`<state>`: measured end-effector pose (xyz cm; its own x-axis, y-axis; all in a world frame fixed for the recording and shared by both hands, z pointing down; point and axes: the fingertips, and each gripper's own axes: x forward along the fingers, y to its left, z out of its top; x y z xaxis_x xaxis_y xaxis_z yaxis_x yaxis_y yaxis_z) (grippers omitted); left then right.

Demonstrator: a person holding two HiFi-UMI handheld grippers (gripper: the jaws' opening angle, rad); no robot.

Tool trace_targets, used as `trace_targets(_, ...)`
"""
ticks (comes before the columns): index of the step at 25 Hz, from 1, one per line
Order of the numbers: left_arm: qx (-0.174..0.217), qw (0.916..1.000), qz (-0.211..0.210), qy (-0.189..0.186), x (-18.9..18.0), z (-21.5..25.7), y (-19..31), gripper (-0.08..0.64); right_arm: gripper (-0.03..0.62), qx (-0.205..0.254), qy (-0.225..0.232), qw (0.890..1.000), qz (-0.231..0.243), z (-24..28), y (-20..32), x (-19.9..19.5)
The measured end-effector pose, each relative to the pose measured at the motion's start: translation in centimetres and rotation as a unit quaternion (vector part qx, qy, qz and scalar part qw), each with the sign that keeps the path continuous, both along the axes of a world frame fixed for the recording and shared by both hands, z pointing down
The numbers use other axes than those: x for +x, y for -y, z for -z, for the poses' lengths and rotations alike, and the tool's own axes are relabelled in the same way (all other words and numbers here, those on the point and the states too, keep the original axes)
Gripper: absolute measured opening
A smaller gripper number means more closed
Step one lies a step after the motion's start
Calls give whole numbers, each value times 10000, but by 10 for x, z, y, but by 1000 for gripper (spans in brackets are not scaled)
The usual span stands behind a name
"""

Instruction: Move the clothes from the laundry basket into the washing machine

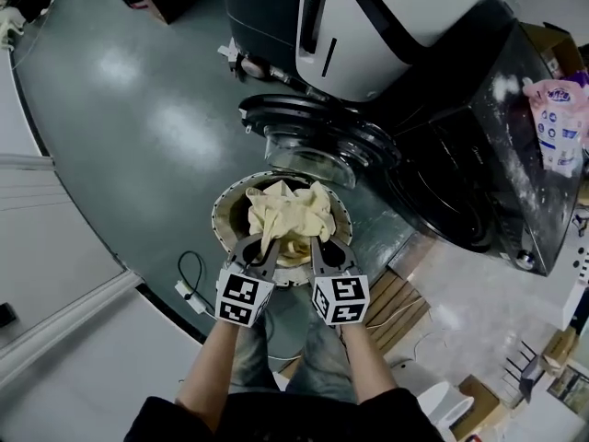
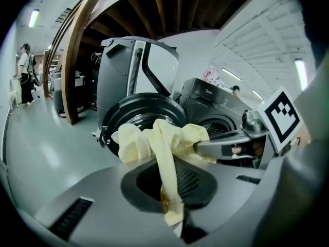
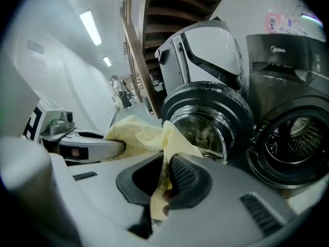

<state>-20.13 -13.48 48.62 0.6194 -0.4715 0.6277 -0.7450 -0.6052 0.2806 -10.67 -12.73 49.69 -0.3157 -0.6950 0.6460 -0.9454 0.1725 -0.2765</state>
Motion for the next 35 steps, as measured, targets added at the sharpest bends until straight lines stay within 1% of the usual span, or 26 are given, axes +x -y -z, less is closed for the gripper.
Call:
trace_targets(6,304,9992,-150,-222,-2,57,3,29,18,349,29,9990,-271,59,-2,-2)
trace_targets(12,663,9954,-576,-393,1,114,8,29,18,729,-52,9952,-655,118,-9,-1)
trace_targets(17,916,9898,-948,-533,17,157,7,29,18,1028,-128,9890,-1053,162,-15,14)
trace_targets(21,1077,9860,-1125,-596,31,186,2,29,18,1264,-157,9842,-1229,193,-20,28)
trace_targets(24,1193,9832,-1225,-643,49,206,-5,29,18,1412,-190,9811,-1307,213,-28,45)
trace_targets(28,1392,9772,-1420,-748,84,234,-13,29,18,1640,-225,9759,-1423,243,-40,79)
trace_targets(35,1828,9586,-1989,-901,161,282,-43,29,18,2051,-456,9621,-1739,293,-74,154)
